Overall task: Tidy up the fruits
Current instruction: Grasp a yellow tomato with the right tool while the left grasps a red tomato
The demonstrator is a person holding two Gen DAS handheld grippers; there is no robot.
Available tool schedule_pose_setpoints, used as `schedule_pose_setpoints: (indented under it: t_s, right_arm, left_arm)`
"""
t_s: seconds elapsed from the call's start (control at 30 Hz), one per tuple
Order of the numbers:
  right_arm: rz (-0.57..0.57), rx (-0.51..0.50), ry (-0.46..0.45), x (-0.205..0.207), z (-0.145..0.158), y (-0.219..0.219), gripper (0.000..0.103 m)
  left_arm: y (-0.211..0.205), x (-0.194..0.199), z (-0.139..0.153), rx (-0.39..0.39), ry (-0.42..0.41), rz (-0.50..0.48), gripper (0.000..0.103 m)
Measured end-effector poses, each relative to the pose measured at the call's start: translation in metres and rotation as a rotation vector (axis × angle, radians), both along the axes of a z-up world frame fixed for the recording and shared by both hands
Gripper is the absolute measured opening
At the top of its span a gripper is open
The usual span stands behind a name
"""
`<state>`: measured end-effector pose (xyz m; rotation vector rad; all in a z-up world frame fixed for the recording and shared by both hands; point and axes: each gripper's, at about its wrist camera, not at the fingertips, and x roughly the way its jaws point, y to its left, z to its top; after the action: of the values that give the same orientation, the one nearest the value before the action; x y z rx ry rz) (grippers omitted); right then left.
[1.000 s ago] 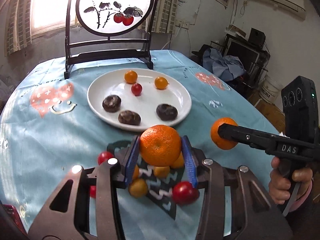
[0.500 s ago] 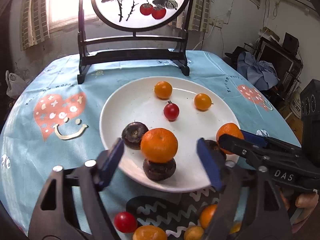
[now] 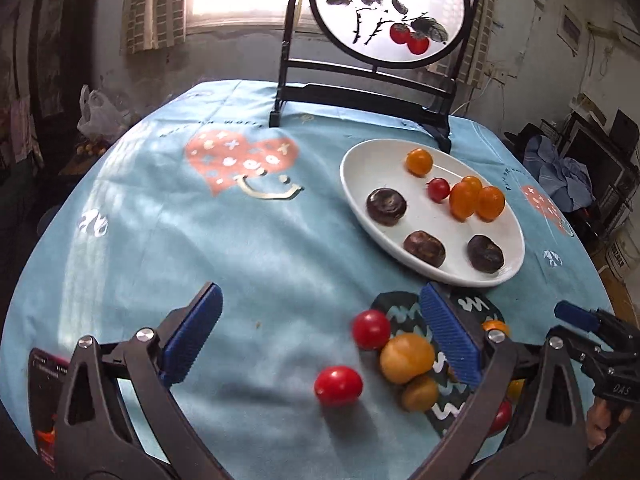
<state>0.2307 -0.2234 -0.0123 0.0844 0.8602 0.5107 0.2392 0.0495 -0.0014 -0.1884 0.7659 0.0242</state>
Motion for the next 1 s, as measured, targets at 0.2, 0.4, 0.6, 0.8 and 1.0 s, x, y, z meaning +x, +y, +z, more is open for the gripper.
schedule_pose_setpoints:
  t_s: [0.2, 0.4, 0.6, 0.8, 1.0]
  right_arm:
    - [0.052, 0.040, 0.065, -0.019, -0.012, -0.006, 0.066]
    - [0.055, -0.005, 0.063, -0.023, -0.015, -0.004, 0.065]
    - [0.078, -0.043, 0.075, -0.024, -0.021, 0.002, 0.060]
    - [0.095, -0.076, 0.085, -0.024, -0.028, 0.009, 0.054]
    - [0.134, -0.079, 0.080, -0.026, -0.032, 0.014, 0.040]
  left_arm:
    - [0.010, -0.013, -0.010, 0.032, 0.029, 0.045, 0.101]
    - [0.001, -0.016, -0.014, 0.082, 0.048, 0.018, 0.101]
    - [-0.006, -0.019, -0.013, 0.114, 0.044, -0.008, 0.101]
    - [-0.009, -0.026, -0.012, 0.130, 0.033, -0.024, 0.101]
    - [-0.006, -0.033, -0.012, 0.133, 0.023, -0.040, 0.101]
